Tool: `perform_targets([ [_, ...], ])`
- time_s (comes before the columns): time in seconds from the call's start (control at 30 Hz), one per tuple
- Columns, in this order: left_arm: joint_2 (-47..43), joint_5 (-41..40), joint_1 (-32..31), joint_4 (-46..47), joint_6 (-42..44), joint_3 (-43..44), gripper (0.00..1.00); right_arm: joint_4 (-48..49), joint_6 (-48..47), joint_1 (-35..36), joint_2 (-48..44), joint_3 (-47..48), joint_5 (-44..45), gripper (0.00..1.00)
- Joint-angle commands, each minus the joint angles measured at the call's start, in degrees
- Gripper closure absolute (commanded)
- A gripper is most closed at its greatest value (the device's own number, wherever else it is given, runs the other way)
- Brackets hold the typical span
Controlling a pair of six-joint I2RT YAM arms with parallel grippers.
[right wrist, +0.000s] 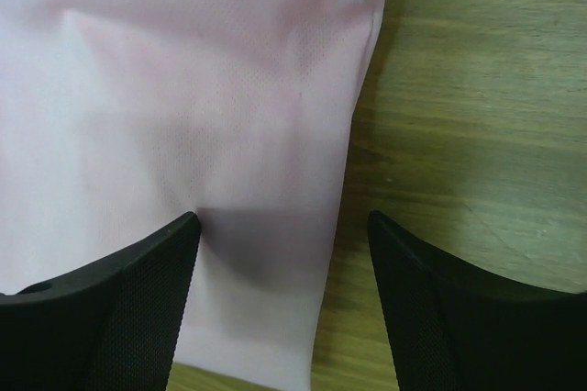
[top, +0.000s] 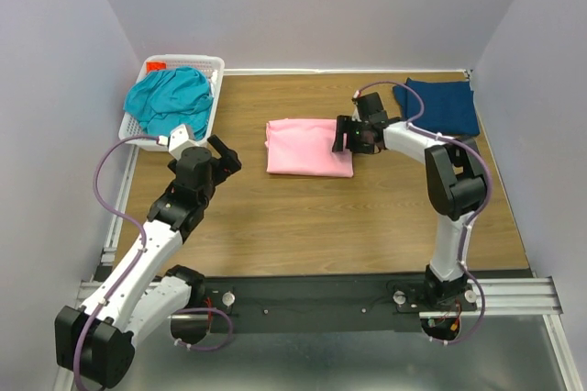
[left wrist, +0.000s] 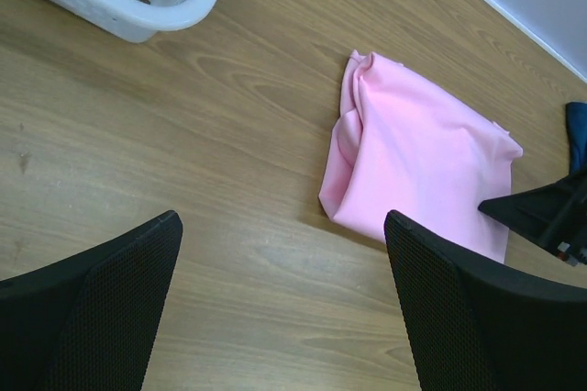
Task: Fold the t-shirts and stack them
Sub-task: Neatly place the folded tshirt to the corner
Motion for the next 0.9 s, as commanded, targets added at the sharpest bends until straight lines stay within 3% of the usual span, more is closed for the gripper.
perform_targets([
  [0.0, -1.5, -2.6, 0.1, -1.1, -1.9, -0.5, 0.02, -2.1, -1.6, 1.9, 3.6, 3.5, 5.3, 0.24],
  [0.2, 0.0, -2.6, 0.1, -1.9, -1.6, 0.8, 0.02, -3.1, -1.9, 5.3, 8.3, 5.5, 10.8, 0.43],
  [0.3, 1.3, -2.7, 0.1, -2.4, -1.3, 1.5, 0.02, -3.6, -3.1, 7.0, 10.1, 6.4, 14.2, 0.66],
  [0.33, 1.8, -2.6, 0.1, -2.6, -1.4, 1.8, 0.02, -3.8, -3.7, 7.2, 10.5, 6.6, 14.9, 0.66],
  [0.4, 2.7, -2.6, 0.1, -3.1, -1.2, 2.1, 0.02, -3.9, -4.8, 7.8, 11.3, 6.9, 16.5, 0.78],
  [0.63, 4.0, -4.8, 0.1, -4.7, -1.7, 3.4, 0.02, -4.3, -14.7, 8.4, 10.9, 9.7, 33.5, 0.99],
  [0.73, 3.4, -5.6, 0.1, -4.9, -1.9, 3.6, 0.02, -4.3, -22.6, 8.2, 10.5, 11.6, 41.7, 0.99],
  [0.87, 1.9, -6.3, 0.1, -4.2, -1.9, 3.3, 0.02, -4.3, -28.6, 6.1, 9.8, 14.3, 44.0, 0.99],
])
